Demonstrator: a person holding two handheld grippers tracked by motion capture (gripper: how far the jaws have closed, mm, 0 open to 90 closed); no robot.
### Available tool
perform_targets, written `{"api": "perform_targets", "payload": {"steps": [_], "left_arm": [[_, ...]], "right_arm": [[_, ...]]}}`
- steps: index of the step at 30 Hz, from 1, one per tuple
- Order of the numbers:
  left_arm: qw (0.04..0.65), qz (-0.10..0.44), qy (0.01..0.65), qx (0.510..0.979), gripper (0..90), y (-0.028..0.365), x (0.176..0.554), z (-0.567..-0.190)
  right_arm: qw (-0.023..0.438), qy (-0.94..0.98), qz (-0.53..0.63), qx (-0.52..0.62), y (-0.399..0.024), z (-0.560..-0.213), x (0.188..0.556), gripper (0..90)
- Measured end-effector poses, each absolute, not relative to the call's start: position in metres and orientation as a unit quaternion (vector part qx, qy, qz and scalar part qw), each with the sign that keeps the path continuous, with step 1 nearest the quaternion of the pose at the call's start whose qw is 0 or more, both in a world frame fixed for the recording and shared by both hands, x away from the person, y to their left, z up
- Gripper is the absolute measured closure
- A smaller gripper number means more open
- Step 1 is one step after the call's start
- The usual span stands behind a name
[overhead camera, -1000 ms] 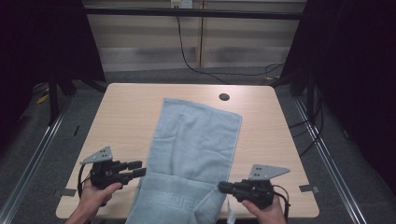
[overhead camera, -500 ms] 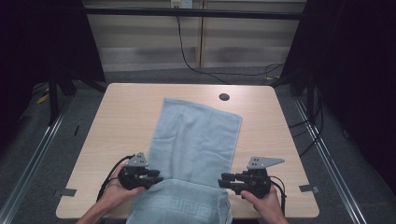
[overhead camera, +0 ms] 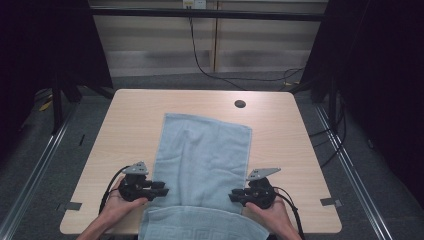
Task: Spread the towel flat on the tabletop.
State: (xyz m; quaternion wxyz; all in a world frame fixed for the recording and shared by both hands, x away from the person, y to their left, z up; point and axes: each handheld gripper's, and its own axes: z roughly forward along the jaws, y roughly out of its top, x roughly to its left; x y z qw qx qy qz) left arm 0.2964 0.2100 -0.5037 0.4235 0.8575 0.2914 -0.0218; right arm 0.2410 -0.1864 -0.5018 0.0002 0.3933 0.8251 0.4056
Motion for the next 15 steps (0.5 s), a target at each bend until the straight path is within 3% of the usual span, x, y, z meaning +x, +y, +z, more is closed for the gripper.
{"api": "perform_targets", "payload": {"steps": [5, 15], "left_arm": [[0.403, 0.042, 0.304, 0.862, 70.0, 0.204, 0.31, -0.502], [0.386, 0.104, 0.354, 0.845, 74.7, 0.204, 0.345, -0.503]], "right_arm": [[0.017, 0.821, 0.397, 0.41, -0.197, -0.502, 0.26, 84.3], [0.116, 0.812, 0.349, 0.453, -0.22, -0.499, 0.31, 82.9]]}}
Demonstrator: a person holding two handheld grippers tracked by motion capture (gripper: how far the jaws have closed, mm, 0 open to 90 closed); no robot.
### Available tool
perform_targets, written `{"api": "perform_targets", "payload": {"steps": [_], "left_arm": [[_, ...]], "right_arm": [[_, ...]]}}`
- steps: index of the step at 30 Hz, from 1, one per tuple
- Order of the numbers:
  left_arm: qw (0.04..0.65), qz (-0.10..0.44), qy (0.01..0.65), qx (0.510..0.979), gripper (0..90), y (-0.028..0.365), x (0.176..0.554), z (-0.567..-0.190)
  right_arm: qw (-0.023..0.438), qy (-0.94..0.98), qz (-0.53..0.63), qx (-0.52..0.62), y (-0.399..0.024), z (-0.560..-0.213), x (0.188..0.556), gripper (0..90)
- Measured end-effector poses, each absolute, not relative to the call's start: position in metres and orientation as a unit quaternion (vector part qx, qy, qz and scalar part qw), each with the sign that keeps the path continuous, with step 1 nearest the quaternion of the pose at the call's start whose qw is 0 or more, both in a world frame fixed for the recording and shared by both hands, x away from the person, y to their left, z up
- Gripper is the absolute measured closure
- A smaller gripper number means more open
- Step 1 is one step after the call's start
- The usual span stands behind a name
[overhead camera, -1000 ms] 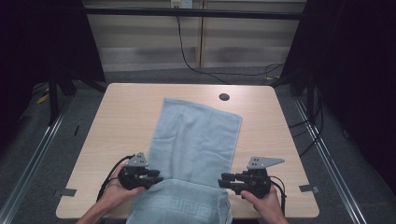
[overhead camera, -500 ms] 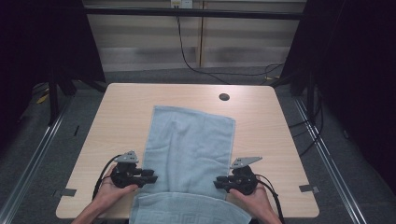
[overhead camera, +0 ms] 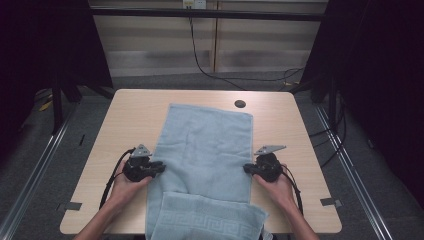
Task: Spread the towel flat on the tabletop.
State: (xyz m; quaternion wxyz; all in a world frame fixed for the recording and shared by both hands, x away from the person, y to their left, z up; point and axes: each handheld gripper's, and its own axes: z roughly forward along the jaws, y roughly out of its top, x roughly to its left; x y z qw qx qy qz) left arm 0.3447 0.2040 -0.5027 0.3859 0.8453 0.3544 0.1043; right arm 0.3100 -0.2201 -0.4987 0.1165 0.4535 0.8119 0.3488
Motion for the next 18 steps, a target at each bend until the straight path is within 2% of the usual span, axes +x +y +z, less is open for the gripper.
{"api": "perform_targets", "payload": {"steps": [2, 4, 6, 7, 8, 9, 13, 16, 18], "left_arm": [[0.383, 0.107, 0.355, 0.846, 74.7, 0.206, 0.346, -0.502], [0.378, 0.112, 0.351, 0.849, 74.5, 0.208, 0.343, -0.502], [0.371, 0.117, 0.362, 0.847, 74.1, 0.211, 0.339, -0.5], [0.371, 0.123, 0.367, 0.844, 70.1, 0.211, 0.335, -0.499], [0.381, 0.105, 0.357, 0.846, 64.1, 0.212, 0.331, -0.498], [0.4, 0.073, 0.345, 0.846, 64.2, 0.212, 0.326, -0.495], [0.461, 0.009, 0.28, 0.842, 62.8, 0.203, 0.297, -0.481], [0.461, -0.03, 0.242, 0.853, 57.7, 0.19, 0.282, -0.482], [0.439, -0.032, 0.224, 0.87, 50.5, 0.179, 0.275, -0.487]], "right_arm": [[0.111, 0.805, 0.358, 0.461, -0.223, -0.5, 0.315, 82.6], [0.131, 0.81, 0.345, 0.455, -0.218, -0.499, 0.313, 81.4], [0.128, 0.809, 0.345, 0.458, -0.216, -0.498, 0.311, 73.9], [0.122, 0.809, 0.35, 0.457, -0.216, -0.498, 0.31, 68.5], [0.118, 0.806, 0.358, 0.457, -0.216, -0.497, 0.307, 67.7], [0.109, 0.805, 0.364, 0.455, -0.216, -0.494, 0.303, 67.6], [0.064, 0.803, 0.419, 0.419, -0.214, -0.476, 0.279, 64.2], [0.032, 0.81, 0.431, 0.397, -0.204, -0.471, 0.257, 62.1], [0.012, 0.822, 0.423, 0.382, -0.196, -0.476, 0.245, 60.6]]}}
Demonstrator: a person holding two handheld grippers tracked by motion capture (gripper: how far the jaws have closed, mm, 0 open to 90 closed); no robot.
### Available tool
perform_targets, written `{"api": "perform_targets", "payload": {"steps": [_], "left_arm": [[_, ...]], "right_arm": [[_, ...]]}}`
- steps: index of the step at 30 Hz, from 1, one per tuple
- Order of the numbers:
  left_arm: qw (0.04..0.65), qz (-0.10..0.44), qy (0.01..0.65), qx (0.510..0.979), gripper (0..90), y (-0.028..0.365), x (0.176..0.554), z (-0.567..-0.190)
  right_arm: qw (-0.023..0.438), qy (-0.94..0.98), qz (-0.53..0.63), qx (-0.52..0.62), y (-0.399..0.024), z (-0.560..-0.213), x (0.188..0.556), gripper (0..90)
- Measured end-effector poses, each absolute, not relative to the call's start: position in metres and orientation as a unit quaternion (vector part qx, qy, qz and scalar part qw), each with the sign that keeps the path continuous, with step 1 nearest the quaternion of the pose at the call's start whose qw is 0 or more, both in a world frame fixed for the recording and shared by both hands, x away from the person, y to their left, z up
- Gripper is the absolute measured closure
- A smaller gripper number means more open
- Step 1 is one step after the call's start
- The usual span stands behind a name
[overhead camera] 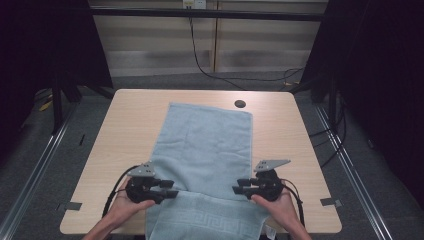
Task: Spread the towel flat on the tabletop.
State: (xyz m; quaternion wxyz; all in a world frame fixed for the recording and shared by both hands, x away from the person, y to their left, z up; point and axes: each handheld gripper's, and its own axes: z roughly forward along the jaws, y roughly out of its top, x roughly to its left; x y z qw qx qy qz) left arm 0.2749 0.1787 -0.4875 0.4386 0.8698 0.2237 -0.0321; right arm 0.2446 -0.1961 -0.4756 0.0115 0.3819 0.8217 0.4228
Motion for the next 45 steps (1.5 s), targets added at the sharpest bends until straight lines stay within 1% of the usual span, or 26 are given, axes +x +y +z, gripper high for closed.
{"api": "perform_targets", "payload": {"steps": [2, 3, 4, 6, 7, 9, 11, 14, 16, 17, 19, 20, 21, 22, 25, 26, 28, 30, 31, 32, 33, 35, 37, 40, 42, 45], "left_arm": [[0.419, -0.036, 0.22, 0.88, 43.6, 0.172, 0.273, -0.492], [0.412, -0.037, 0.212, 0.886, 44.6, 0.169, 0.27, -0.493], [0.402, -0.028, 0.204, 0.892, 52.3, 0.167, 0.269, -0.494], [0.397, -0.034, 0.195, 0.896, 74.4, 0.167, 0.266, -0.495], [0.401, -0.035, 0.194, 0.895, 81.8, 0.168, 0.265, -0.493], [0.415, -0.045, 0.192, 0.888, 85.3, 0.172, 0.261, -0.487], [0.446, -0.06, 0.192, 0.872, 85.5, 0.181, 0.254, -0.479], [0.484, -0.072, 0.179, 0.853, 85.3, 0.194, 0.238, -0.467], [0.503, -0.091, 0.168, 0.843, 84.8, 0.202, 0.228, -0.463], [0.509, -0.09, 0.164, 0.84, 83.8, 0.205, 0.223, -0.462], [0.523, -0.095, 0.164, 0.831, 77.0, 0.213, 0.219, -0.459], [0.532, -0.091, 0.174, 0.823, 75.1, 0.217, 0.219, -0.458], [0.537, -0.08, 0.19, 0.818, 69.9, 0.219, 0.222, -0.456], [0.538, -0.071, 0.203, 0.815, 63.5, 0.222, 0.227, -0.456], [0.521, -0.03, 0.244, 0.817, 57.8, 0.223, 0.253, -0.458], [0.506, -0.021, 0.265, 0.821, 57.4, 0.22, 0.264, -0.462], [0.47, -0.002, 0.282, 0.837, 57.3, 0.211, 0.284, -0.473], [0.438, -0.004, 0.3, 0.848, 57.2, 0.201, 0.302, -0.486], [0.419, 0.016, 0.298, 0.858, 57.4, 0.194, 0.307, -0.491], [0.406, 0.029, 0.3, 0.863, 58.6, 0.189, 0.31, -0.496], [0.402, 0.022, 0.302, 0.864, 58.9, 0.186, 0.311, -0.5], [0.396, 0.044, 0.29, 0.87, 58.8, 0.182, 0.305, -0.5], [0.398, 0.04, 0.29, 0.869, 58.7, 0.185, 0.297, -0.5], [0.401, 0.02, 0.274, 0.874, 58.8, 0.193, 0.278, -0.499], [0.406, 0.008, 0.271, 0.873, 59.1, 0.198, 0.263, -0.499], [0.401, -0.016, 0.264, 0.877, 60.2, 0.205, 0.244, -0.497]], "right_arm": [[0.001, 0.837, 0.4, 0.373, -0.189, -0.483, 0.237, 57.5], [-0.003, 0.839, 0.396, 0.372, -0.188, -0.485, 0.235, 56.5], [-0.013, 0.843, 0.392, 0.369, -0.186, -0.487, 0.233, 56.3], [-0.024, 0.846, 0.388, 0.366, -0.185, -0.491, 0.23, 56.1], [-0.029, 0.847, 0.385, 0.364, -0.184, -0.493, 0.229, 56.3], [-0.029, 0.849, 0.384, 0.36, -0.183, -0.493, 0.225, 59.7], [-0.044, 0.85, 0.392, 0.348, -0.183, -0.49, 0.221, 69.4], [-0.047, 0.843, 0.414, 0.341, -0.183, -0.484, 0.211, 84.9], [-0.054, 0.837, 0.434, 0.329, -0.184, -0.477, 0.202, 87.7], [-0.058, 0.833, 0.443, 0.325, -0.184, -0.472, 0.197, 87.8], [-0.072, 0.826, 0.467, 0.308, -0.185, -0.462, 0.186, 87.2], [-0.071, 0.825, 0.472, 0.302, -0.186, -0.457, 0.18, 85.3], [-0.073, 0.822, 0.478, 0.301, -0.186, -0.453, 0.175, 82.6], [-0.079, 0.818, 0.486, 0.297, -0.187, -0.45, 0.171, 82.1], [-0.077, 0.814, 0.497, 0.29, -0.188, -0.442, 0.167, 79.0], [-0.08, 0.809, 0.505, 0.289, -0.189, -0.441, 0.169, 78.3], [-0.05, 0.811, 0.5, 0.298, -0.191, -0.441, 0.177, 76.6], [-0.045, 0.806, 0.501, 0.314, -0.195, -0.447, 0.195, 74.1], [-0.04, 0.803, 0.496, 0.328, -0.197, -0.452, 0.207, 74.0], [-0.035, 0.808, 0.483, 0.336, -0.197, -0.458, 0.218, 73.3], [-0.031, 0.811, 0.47, 0.347, -0.196, -0.465, 0.23, 72.3], [-0.02, 0.818, 0.441, 0.369, -0.193, -0.479, 0.249, 71.1], [-0.026, 0.828, 0.413, 0.378, -0.189, -0.491, 0.26, 68.8], [-0.026, 0.834, 0.395, 0.385, -0.185, -0.498, 0.256, 67.2], [-0.009, 0.845, 0.38, 0.376, -0.186, -0.496, 0.244, 68.4], [-0.024, 0.84, 0.392, 0.375, -0.193, -0.498, 0.221, 68.9]]}}
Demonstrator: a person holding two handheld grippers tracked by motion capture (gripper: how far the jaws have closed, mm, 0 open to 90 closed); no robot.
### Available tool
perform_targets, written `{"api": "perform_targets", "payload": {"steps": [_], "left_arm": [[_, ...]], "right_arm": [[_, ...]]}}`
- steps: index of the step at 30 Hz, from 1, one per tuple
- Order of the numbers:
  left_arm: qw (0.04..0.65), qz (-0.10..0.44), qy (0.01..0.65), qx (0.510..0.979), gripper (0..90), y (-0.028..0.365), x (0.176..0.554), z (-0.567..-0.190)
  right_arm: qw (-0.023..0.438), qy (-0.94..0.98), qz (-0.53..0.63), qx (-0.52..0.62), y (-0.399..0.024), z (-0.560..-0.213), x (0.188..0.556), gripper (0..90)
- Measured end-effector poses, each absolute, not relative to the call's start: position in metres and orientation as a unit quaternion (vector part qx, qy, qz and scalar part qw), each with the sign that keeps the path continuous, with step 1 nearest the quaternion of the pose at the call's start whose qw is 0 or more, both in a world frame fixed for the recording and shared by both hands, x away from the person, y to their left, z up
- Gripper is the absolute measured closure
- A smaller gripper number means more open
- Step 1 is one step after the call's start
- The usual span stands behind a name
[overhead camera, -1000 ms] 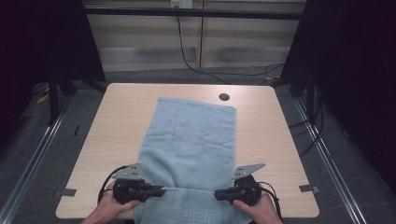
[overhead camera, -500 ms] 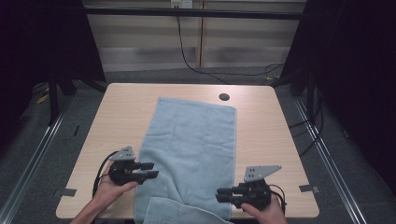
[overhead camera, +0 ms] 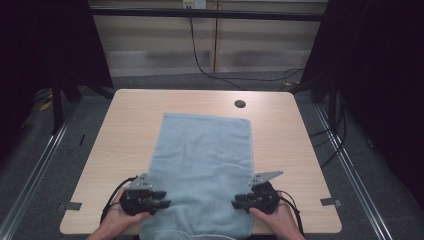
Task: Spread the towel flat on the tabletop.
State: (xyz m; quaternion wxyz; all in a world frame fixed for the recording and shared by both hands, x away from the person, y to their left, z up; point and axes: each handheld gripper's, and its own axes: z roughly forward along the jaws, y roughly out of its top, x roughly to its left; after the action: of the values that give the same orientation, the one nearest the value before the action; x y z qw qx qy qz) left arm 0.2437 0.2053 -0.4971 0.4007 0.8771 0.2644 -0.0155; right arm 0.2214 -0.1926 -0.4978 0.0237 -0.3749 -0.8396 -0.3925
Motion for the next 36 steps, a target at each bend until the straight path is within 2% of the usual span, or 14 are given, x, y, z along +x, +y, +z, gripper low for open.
{"api": "perform_targets", "payload": {"steps": [3, 6, 12, 13, 16, 18, 21, 27, 29, 36], "left_arm": [[0.409, -0.028, 0.257, 0.875, 61.3, 0.209, 0.236, -0.495], [0.431, -0.01, 0.272, 0.86, 58.1, 0.206, 0.255, -0.485], [0.42, 0.034, 0.32, 0.849, 57.4, 0.192, 0.327, -0.482], [0.426, 0.023, 0.331, 0.842, 57.1, 0.19, 0.337, -0.483], [0.405, 0.063, 0.339, 0.847, 56.1, 0.185, 0.36, -0.49], [0.404, 0.068, 0.363, 0.837, 55.7, 0.187, 0.371, -0.498], [0.398, 0.08, 0.364, 0.838, 54.8, 0.189, 0.38, -0.503], [0.397, 0.095, 0.342, 0.846, 56.2, 0.19, 0.365, -0.505], [0.406, 0.079, 0.338, 0.846, 56.2, 0.193, 0.352, -0.505], [0.409, 0.047, 0.306, 0.858, 56.4, 0.205, 0.293, -0.502]], "right_arm": [[0.029, -0.842, -0.392, -0.37, -0.196, -0.497, 0.201, 68.5], [0.023, -0.831, -0.405, -0.38, -0.202, -0.493, 0.204, 63.9], [-0.03, -0.804, -0.429, -0.41, -0.214, -0.48, 0.262, 60.6], [-0.037, -0.803, -0.428, -0.414, -0.214, -0.481, 0.273, 59.8], [-0.055, -0.8, -0.417, -0.428, -0.213, -0.486, 0.302, 57.6], [-0.067, -0.798, -0.409, -0.437, -0.21, -0.489, 0.317, 57.4], [-0.083, -0.789, -0.409, -0.451, -0.209, -0.494, 0.334, 55.0], [-0.096, -0.788, -0.393, -0.464, -0.204, -0.505, 0.335, 53.5], [-0.104, -0.799, -0.386, -0.449, -0.2, -0.504, 0.325, 52.8], [-0.078, -0.814, -0.391, -0.423, -0.202, -0.502, 0.277, 53.1]]}}
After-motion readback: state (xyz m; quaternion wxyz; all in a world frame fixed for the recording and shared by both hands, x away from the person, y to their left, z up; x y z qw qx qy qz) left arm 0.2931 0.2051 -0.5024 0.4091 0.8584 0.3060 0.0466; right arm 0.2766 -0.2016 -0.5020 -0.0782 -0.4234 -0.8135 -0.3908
